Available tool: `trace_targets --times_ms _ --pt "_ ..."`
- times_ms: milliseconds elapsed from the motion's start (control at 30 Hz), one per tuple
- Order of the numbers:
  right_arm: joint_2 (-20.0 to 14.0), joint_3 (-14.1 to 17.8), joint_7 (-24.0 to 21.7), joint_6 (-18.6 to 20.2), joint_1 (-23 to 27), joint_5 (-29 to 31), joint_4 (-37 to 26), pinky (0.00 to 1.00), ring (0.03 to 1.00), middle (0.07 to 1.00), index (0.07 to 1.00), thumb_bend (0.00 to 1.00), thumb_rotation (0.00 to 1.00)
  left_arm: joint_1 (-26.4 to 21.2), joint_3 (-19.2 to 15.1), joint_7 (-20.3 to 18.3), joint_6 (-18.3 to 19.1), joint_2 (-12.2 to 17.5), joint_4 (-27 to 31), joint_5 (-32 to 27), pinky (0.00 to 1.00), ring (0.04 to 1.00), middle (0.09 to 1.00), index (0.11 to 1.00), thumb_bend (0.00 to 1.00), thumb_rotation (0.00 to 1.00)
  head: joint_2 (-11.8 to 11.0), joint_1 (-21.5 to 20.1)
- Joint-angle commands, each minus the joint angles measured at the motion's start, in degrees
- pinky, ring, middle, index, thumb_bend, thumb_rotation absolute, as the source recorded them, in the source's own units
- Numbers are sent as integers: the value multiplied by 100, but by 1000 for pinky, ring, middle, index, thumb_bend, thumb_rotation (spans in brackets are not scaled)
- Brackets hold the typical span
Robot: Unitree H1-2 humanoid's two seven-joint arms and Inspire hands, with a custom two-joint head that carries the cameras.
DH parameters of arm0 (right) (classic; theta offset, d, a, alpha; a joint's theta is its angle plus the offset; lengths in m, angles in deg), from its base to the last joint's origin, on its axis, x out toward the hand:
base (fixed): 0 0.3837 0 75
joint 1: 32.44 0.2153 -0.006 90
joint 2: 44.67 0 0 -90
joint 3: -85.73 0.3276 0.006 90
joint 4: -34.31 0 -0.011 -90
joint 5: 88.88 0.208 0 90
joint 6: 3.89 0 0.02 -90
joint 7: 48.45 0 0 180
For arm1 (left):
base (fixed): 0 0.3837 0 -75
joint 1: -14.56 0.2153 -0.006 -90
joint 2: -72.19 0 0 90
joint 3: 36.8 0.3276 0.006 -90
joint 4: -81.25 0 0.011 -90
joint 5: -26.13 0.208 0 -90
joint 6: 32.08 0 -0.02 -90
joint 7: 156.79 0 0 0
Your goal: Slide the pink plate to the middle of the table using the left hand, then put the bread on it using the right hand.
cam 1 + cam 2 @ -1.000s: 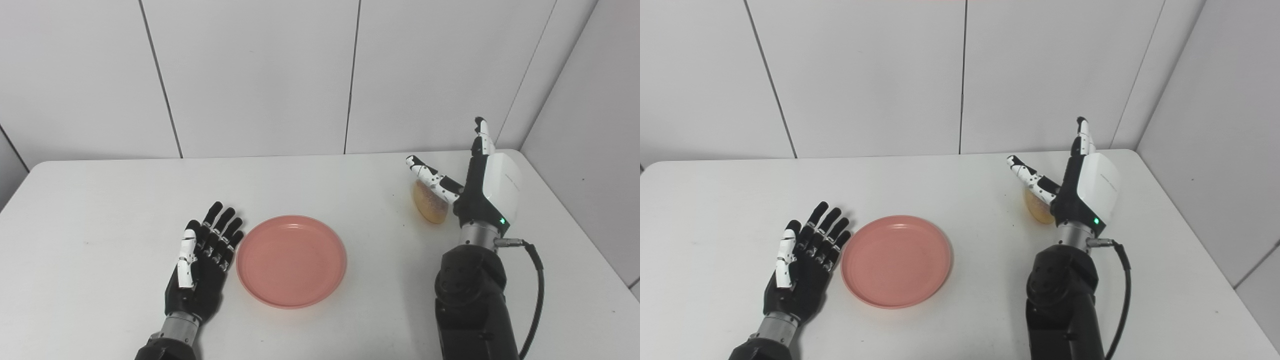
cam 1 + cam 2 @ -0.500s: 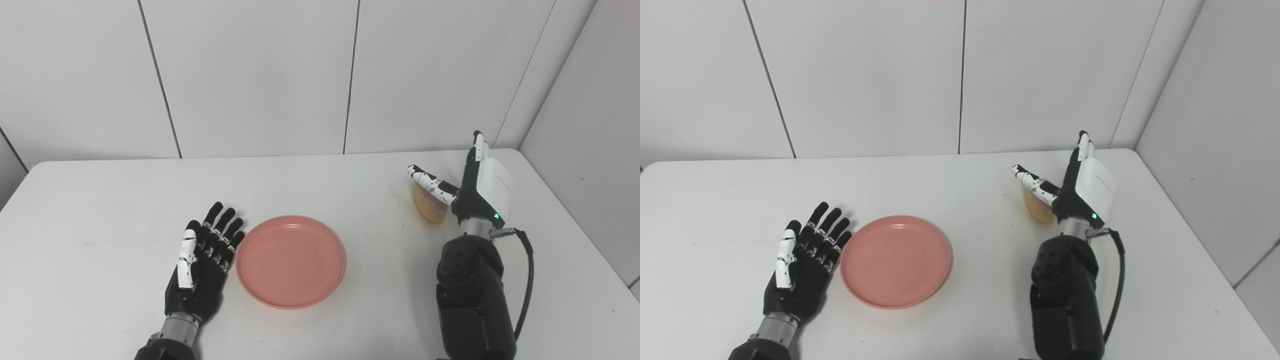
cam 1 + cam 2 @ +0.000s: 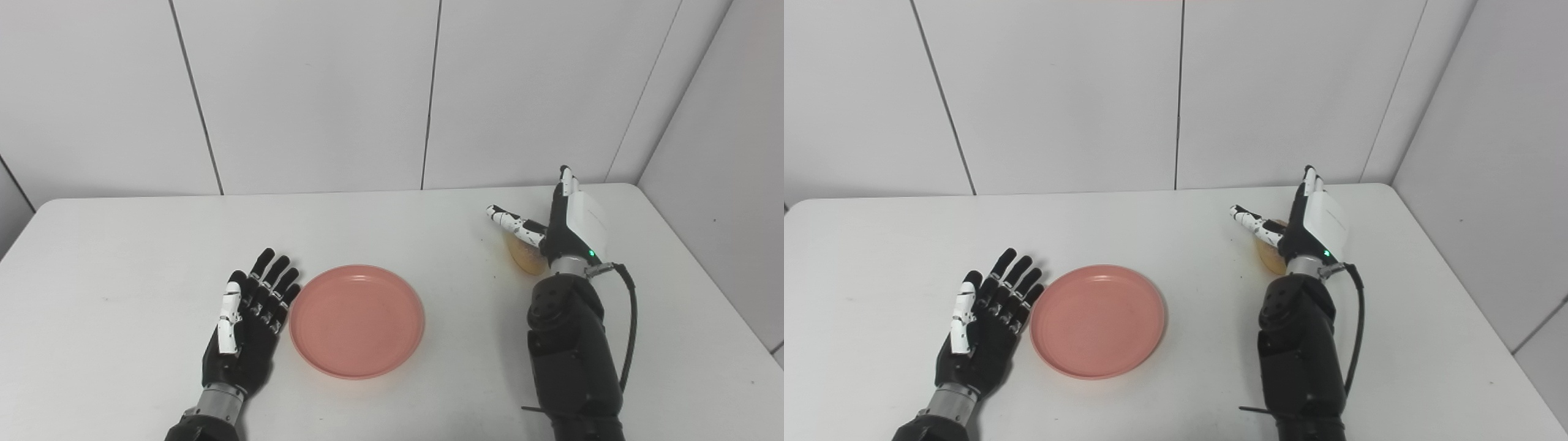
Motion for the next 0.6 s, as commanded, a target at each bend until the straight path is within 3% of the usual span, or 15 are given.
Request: trace_targets --times_ms 0,333,567 --pt "-91 18 205 -28 320 45 -56 888 973 989 1000 949 580 225 -6 -25 23 85 -266 77 976 942 942 927 352 1000 4 5" --pt "-247 27 309 -27 509 167 505 925 978 991 1000 937 595 214 -26 -84 33 113 -276 11 989 952 954 937 345 1000 61 -99" --pt "-310 75 256 -26 587 172 766 898 944 959 973 943 593 186 -59 -27 101 86 -277 -7 976 941 942 925 349 1000 108 -151"
